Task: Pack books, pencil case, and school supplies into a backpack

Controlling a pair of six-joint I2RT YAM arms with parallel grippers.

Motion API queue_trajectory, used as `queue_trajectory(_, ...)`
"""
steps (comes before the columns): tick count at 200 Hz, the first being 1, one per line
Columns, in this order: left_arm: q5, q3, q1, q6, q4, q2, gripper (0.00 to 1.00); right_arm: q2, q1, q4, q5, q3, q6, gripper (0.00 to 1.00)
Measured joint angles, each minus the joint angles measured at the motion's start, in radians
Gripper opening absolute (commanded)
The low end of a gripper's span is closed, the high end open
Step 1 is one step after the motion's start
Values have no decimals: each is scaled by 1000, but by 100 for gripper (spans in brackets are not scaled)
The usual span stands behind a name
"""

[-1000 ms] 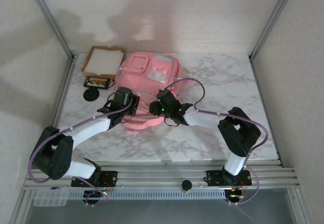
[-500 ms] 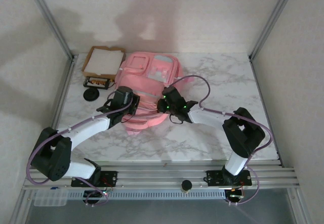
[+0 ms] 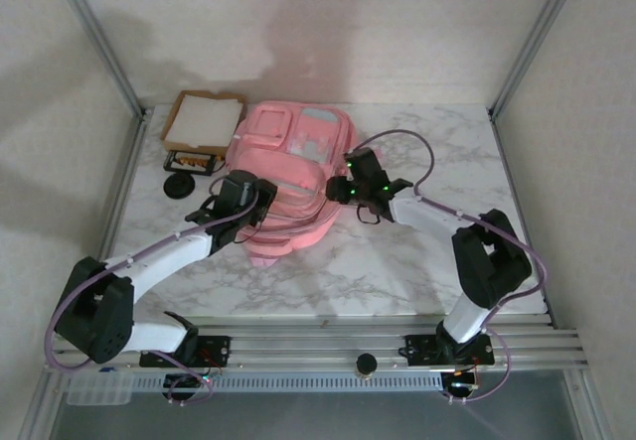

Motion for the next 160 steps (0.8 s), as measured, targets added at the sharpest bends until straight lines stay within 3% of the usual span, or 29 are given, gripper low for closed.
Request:
queue_trajectory(13, -13, -4, 1, 45, -23, -49, 98, -69, -43, -22, 36, -16, -30, 84)
queue_trajectory(22, -36, -10, 8, 92, -44, -100, 99, -133, -88, -20, 62, -39, -40, 98)
queue_trajectory(39, -119, -21, 41, 195, -84, -204, 100, -260, -200, 19, 125, -114, -77, 99)
queue_trajectory(62, -386, -23, 136, 388, -113, -276, 100, -369, -395, 154, 251, -282, -124, 99)
queue_trajectory(84, -685, -171, 199, 652, 92, -268, 100, -372, -520, 359, 313, -492, -190, 99)
queue_trajectory(96, -778, -320, 209, 813, 279, -238, 100, -345, -562, 478, 318, -607, -229, 99)
queue_trajectory(127, -766, -626, 221, 1122, 742, -71, 100, -258, -612, 755, 230, -785, -328, 99)
queue_trajectory(160, -631, -631, 238, 1281, 1034, 39, 100, -225, -616, 1141, 40, -879, -407, 99)
